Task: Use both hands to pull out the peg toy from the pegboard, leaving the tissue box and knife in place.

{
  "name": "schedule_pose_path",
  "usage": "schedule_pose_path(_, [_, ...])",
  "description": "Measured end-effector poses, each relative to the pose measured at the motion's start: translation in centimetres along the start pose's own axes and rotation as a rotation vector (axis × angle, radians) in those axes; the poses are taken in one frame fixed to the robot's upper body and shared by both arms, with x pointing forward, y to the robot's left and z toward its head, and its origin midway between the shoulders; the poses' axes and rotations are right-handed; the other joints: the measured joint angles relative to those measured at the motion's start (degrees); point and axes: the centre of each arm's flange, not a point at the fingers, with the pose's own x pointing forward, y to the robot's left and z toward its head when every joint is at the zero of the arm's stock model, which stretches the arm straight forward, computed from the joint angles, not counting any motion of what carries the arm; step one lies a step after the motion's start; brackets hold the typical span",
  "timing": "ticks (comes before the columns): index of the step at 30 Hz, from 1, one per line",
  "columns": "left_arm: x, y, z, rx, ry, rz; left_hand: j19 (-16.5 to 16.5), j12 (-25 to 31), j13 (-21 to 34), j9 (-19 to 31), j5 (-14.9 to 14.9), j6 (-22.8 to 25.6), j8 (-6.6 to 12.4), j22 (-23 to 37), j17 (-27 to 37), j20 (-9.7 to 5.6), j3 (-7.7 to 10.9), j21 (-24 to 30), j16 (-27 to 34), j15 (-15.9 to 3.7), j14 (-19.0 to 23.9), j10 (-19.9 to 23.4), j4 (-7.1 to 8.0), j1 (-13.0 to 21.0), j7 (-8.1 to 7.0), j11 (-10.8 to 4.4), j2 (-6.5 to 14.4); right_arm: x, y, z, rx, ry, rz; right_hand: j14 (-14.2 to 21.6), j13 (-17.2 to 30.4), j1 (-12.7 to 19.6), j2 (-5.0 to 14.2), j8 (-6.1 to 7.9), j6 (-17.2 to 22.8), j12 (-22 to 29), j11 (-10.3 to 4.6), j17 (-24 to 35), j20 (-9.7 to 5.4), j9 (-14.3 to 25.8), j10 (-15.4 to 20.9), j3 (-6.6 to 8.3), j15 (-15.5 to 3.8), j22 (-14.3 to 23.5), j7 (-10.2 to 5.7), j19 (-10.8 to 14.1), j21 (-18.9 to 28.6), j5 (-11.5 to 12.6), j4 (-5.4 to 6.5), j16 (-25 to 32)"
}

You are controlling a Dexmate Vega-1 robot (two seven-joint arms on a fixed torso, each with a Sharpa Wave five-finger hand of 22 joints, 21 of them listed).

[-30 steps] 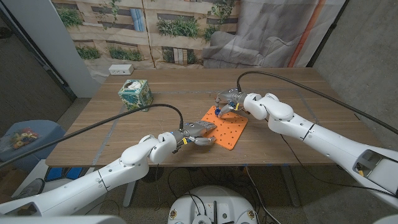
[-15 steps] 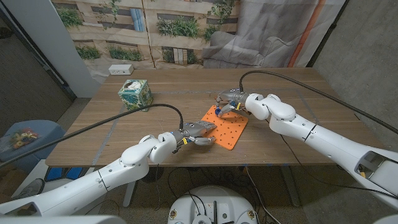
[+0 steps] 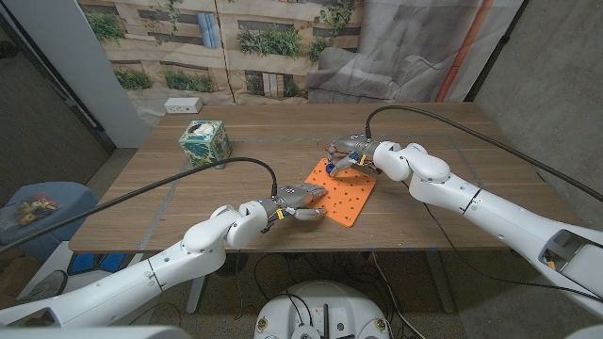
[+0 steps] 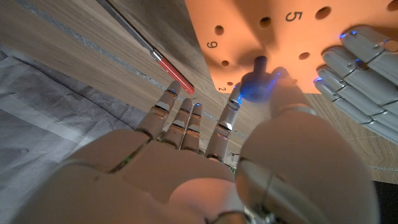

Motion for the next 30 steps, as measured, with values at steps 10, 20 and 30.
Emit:
schedule_pose_path(10, [-0.1,-0.1,0.0,-0.006,0.003,-0.002,0.00,-0.01,-0.03,0.00,0.00,0.00,-0.17,-0.01,0.00,0.00,0.27,-0.02,0.00,0.00,0.00,0.00,-0.56,0.29,0.00,0.00,0.29,-0.2,0.0,-0.7,0.051,0.008,0.002,0.00,0.00,0.00,0.00,0.00,0.30,0.00,0.00,0.27,0.00,0.00,0.00,0.00,0.00,0.00,0.31,0.00,0.00,-0.17,0.00,0.00])
schedule_pose_path(20, [-0.1,-0.1,-0.1,-0.010,0.005,-0.003,0.00,-0.01,-0.05,0.00,0.00,0.00,-0.13,-0.03,-0.10,0.00,0.50,-0.25,0.00,0.00,-0.01,0.00,-0.78,0.45,0.00,0.00,0.14,-0.1,-0.2,-1.2,0.094,0.008,0.006,0.00,-0.25,0.00,0.00,0.00,0.51,-0.24,0.00,0.27,0.00,0.00,-0.01,0.00,0.00,-0.01,0.52,-0.01,0.00,-0.22,0.00,-0.01])
schedule_pose_path(30, [0.0,-0.2,-0.1,-0.013,0.006,-0.008,-0.02,-0.01,-0.08,0.00,-0.18,0.00,-0.13,-0.04,-0.12,-0.02,0.74,-0.24,0.00,-0.01,-0.02,0.00,-1.01,0.68,0.00,0.00,0.38,-0.1,-0.5,-1.8,0.130,0.009,0.005,0.00,-0.25,0.00,0.00,0.00,0.61,-0.26,0.01,0.26,0.00,0.00,-0.01,-0.24,0.01,-0.01,0.62,-0.01,0.00,-0.39,0.25,-0.02])
